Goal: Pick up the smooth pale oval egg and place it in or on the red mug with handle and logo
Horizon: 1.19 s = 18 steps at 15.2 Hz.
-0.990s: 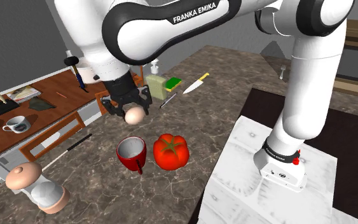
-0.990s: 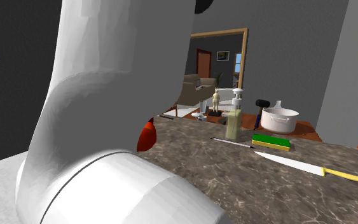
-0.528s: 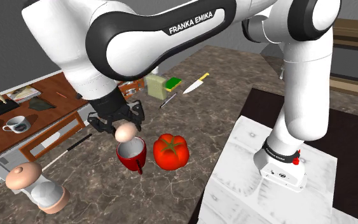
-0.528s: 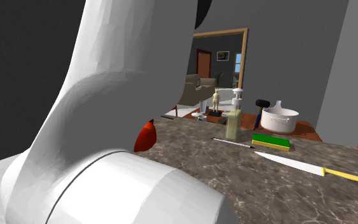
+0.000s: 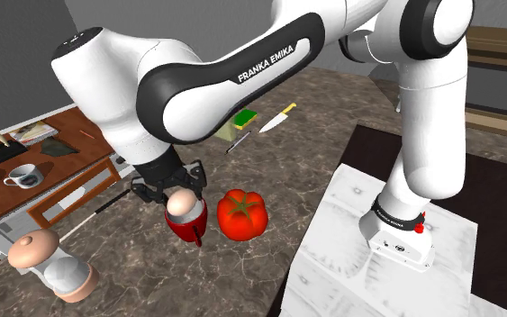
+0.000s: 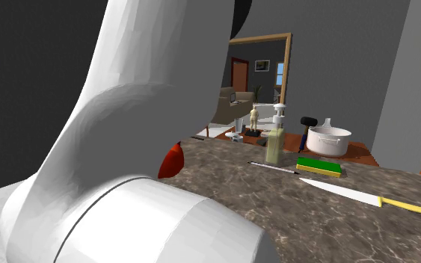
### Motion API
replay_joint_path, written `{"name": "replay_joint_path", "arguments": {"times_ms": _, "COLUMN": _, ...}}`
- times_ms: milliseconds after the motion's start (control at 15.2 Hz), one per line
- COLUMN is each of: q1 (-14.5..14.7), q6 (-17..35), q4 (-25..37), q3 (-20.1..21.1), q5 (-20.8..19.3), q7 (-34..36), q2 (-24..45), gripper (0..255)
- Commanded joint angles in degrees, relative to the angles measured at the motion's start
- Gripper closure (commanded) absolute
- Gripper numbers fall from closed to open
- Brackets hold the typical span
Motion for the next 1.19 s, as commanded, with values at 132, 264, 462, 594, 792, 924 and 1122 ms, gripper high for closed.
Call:
{"name": "replay_joint_path", "arguments": {"times_ms": 132, "q1": -0.3, "q6": 2.2, "q4": -2.0, "q3": -0.2, "q5": -0.4, "q7": 0.3, "q2": 0.3, "gripper": 255}}
{"name": "replay_joint_path", "arguments": {"times_ms": 264, "q1": -0.3, "q6": 2.2, "q4": -2.0, "q3": -0.2, "q5": -0.4, "q7": 0.3, "q2": 0.3, "gripper": 255}}
{"name": "replay_joint_path", "arguments": {"times_ms": 462, "q1": -0.3, "q6": 2.2, "q4": -2.0, "q3": -0.2, "q5": -0.4, "q7": 0.3, "q2": 0.3, "gripper": 255}}
{"name": "replay_joint_path", "arguments": {"times_ms": 594, "q1": -0.3, "q6": 2.2, "q4": -2.0, "q3": -0.2, "q5": -0.4, "q7": 0.3, "q2": 0.3, "gripper": 255}}
{"name": "replay_joint_path", "arguments": {"times_ms": 792, "q1": -0.3, "q6": 2.2, "q4": -2.0, "q3": -0.2, "q5": -0.4, "q7": 0.3, "q2": 0.3, "gripper": 0}}
{"name": "replay_joint_path", "arguments": {"times_ms": 924, "q1": -0.3, "q6": 2.2, "q4": -2.0, "q3": -0.2, "q5": -0.4, "q7": 0.3, "q2": 0.3, "gripper": 0}}
{"name": "replay_joint_path", "arguments": {"times_ms": 1122, "q1": 0.6, "q6": -1.7, "q4": 2.1, "q3": 0.0, "q5": -0.1, "q7": 0.0, "q2": 0.4, "gripper": 0}}
